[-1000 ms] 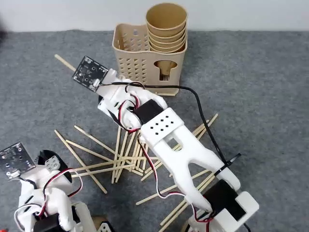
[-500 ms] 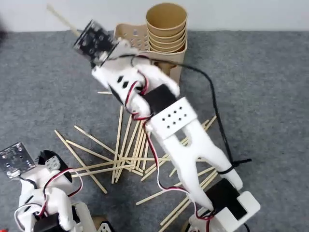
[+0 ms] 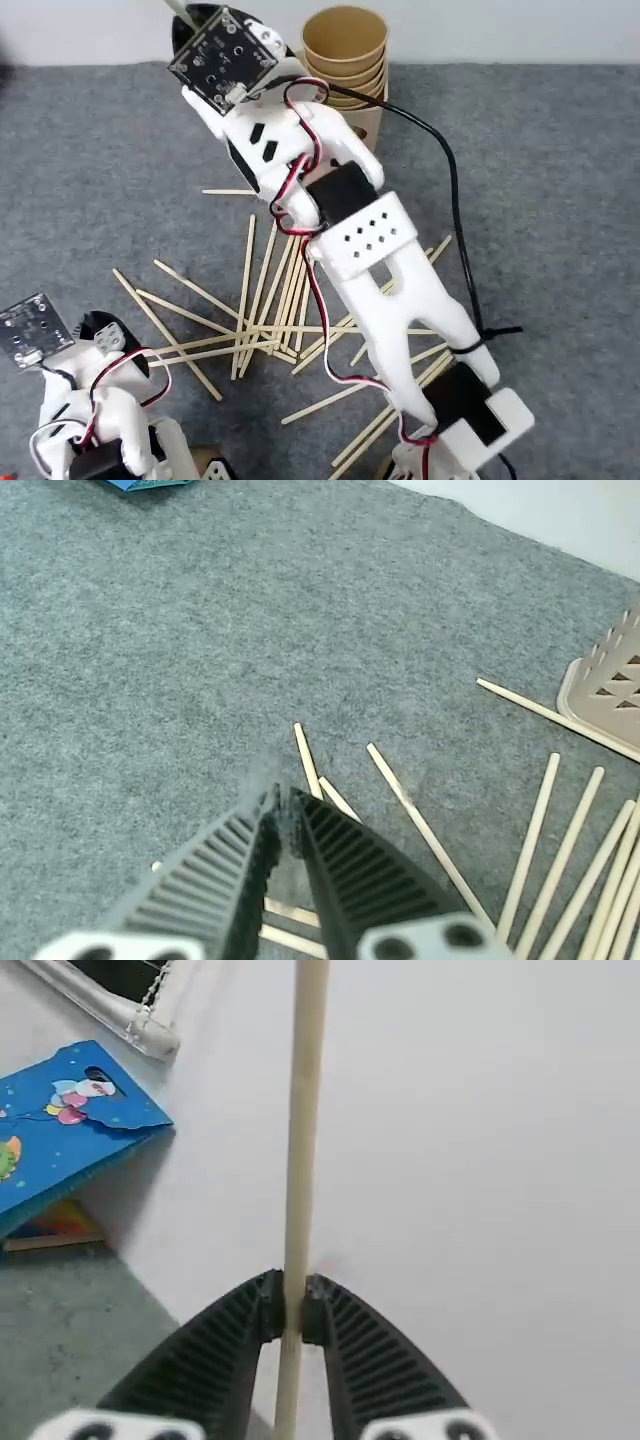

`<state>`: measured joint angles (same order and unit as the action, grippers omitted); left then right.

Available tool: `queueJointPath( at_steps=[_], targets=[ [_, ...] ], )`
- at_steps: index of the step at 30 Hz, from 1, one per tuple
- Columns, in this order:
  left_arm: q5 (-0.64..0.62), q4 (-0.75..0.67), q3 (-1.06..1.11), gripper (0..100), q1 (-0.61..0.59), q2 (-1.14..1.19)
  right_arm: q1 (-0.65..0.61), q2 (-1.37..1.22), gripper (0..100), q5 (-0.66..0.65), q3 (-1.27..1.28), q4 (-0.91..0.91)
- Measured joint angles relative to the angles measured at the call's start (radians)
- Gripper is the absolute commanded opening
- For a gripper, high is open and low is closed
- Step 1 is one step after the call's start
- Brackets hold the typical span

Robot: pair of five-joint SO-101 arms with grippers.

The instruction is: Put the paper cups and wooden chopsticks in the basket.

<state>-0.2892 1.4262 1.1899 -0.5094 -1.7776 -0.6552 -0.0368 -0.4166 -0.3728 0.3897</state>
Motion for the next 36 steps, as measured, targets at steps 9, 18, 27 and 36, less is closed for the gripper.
queueJointPath(
  at_steps=[9,18,27,36],
  targets=[
    [0.000,0.000,0.000,2,0.000,0.000,0.052,-0.098,0.9,0.000,-0.064,-0.014],
    [0.000,0.000,0.000,2,0.000,0.000,0.150,-0.155,0.9,0.218,-0.064,-0.014],
    [0.000,0.000,0.000,2,0.000,0.002,0.169,-0.189,0.9,0.388,-0.064,-0.014],
    [0.000,0.000,0.000,2,0.000,0.002,0.169,-0.239,0.9,0.396,-0.064,-0.060]
  ],
)
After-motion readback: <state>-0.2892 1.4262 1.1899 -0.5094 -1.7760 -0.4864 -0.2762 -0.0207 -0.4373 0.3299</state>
